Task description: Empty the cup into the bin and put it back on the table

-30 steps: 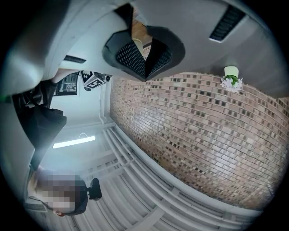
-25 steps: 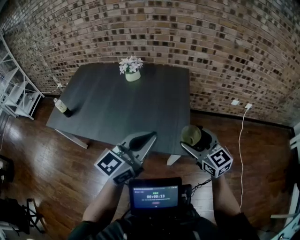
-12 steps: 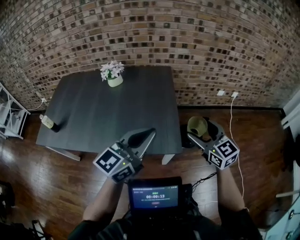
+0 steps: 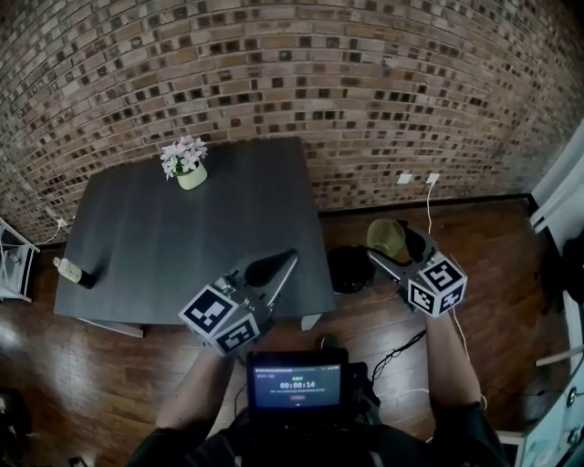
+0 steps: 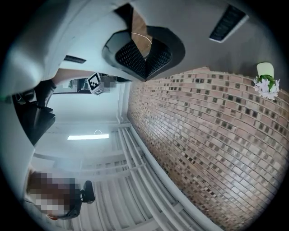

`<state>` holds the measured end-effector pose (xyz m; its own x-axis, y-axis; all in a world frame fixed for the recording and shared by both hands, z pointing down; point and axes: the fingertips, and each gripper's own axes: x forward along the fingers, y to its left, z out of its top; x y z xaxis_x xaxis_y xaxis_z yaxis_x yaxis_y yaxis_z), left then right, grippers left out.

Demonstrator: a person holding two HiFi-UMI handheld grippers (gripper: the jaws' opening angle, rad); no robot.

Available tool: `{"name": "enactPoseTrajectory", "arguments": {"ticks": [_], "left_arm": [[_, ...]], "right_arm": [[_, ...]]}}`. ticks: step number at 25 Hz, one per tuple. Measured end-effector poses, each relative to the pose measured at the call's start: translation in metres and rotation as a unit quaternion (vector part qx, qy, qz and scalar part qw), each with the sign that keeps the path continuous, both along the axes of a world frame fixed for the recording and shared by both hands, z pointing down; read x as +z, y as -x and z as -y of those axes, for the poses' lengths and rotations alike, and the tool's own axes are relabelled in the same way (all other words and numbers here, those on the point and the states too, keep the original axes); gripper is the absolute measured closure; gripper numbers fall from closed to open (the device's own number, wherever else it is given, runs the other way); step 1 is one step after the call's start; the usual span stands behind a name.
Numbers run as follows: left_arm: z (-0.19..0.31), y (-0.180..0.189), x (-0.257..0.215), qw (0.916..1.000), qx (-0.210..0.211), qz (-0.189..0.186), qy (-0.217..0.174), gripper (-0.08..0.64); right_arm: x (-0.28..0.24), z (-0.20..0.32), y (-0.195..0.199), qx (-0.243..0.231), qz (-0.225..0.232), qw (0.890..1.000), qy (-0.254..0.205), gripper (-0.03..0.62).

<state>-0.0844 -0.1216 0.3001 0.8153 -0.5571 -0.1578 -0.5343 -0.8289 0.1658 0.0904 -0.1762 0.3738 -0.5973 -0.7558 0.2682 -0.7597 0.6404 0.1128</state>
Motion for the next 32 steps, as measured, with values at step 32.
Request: {"name": "enactPoseTrajectory", "arguments": {"ticks": [32], "left_arm": [[0.165, -0.128, 0.013, 0.9991, -0.029, 0.024, 0.019, 0.569]], "right_arm": [[0.031, 0.191, -0.162, 0.028, -0.132, 0.991, 0.008, 0.212]]}}
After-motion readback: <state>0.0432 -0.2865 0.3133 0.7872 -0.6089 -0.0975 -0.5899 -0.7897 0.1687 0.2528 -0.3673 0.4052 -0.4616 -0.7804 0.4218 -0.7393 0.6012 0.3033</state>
